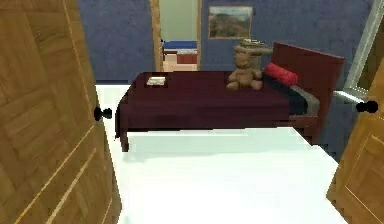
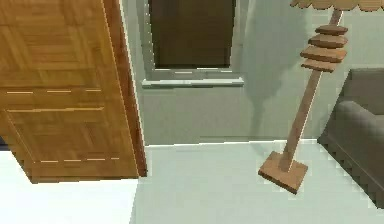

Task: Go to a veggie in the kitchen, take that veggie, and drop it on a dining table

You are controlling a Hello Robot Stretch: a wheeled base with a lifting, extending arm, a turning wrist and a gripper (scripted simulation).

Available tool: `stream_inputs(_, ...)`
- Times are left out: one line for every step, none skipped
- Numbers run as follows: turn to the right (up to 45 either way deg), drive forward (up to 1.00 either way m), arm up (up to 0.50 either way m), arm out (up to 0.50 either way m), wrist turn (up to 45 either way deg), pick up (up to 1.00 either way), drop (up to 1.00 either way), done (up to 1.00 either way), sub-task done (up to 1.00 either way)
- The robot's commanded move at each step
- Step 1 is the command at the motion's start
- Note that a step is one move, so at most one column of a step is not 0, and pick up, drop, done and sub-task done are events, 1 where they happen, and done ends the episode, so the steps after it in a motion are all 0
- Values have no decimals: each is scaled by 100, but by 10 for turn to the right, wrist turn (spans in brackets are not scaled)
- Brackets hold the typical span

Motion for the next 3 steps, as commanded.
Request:
stream_inputs(0,100,0,0,0,0,0,0,0)
stream_inputs(0,60,0,0,0,0,0,0,0)
stream_inputs(-450,0,0,0,0,0,0,0,0)
